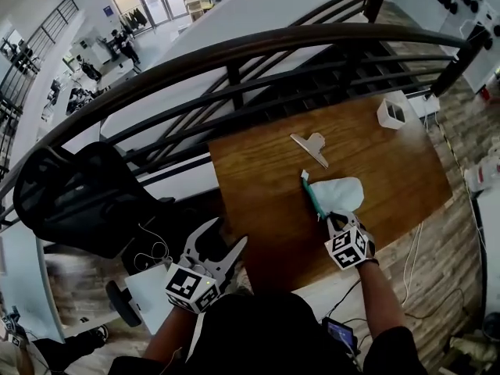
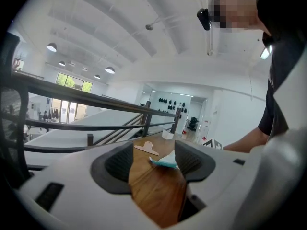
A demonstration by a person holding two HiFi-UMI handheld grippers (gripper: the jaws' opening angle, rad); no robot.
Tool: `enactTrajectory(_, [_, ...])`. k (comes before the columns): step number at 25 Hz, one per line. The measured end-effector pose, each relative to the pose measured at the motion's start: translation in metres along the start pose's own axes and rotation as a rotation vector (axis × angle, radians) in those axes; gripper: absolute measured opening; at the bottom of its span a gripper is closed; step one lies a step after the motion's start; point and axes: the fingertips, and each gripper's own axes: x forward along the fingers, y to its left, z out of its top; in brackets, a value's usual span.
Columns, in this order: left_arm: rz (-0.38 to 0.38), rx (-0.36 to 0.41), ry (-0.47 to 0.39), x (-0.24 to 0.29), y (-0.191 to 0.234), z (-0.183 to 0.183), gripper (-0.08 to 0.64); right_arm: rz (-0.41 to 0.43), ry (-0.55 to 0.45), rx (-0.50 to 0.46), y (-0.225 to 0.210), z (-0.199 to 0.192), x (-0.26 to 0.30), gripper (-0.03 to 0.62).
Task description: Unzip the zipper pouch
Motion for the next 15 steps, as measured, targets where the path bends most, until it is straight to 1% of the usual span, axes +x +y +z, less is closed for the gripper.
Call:
enactTrajectory(2, [-0.036, -0.008, -0.006, 0.007, -0.004, 0.000, 0.275, 0.001, -0.035, 0.070, 0.003, 0.009, -0.014, 0.012])
enactTrajectory(4, [-0.080, -0.023, 0.001, 0.013, -0.010, -0.001, 0.273, -0.004, -0.058, 0.116, 0.006, 0.016, -0.027, 0.012])
enactTrajectory(8, [-0.198, -0.075, 0.016, 0.027, -0.028, -0.004, 0.273, -0.006, -0.125, 0.214, 0.014, 0.034, -0.053, 0.011])
enactTrajectory(12, [-0.323, -0.056, 0.053, 0.038, -0.052, -0.009, 0.272, -0.006, -0.202, 0.269, 0.025, 0.055, -0.080, 0.011])
enactTrajectory(15, [-0.413, -0.021, 0.081, 0.041, -0.072, -0.012, 0.240, -0.005, -0.239, 0.299, 0.033, 0.065, -0.098, 0.009])
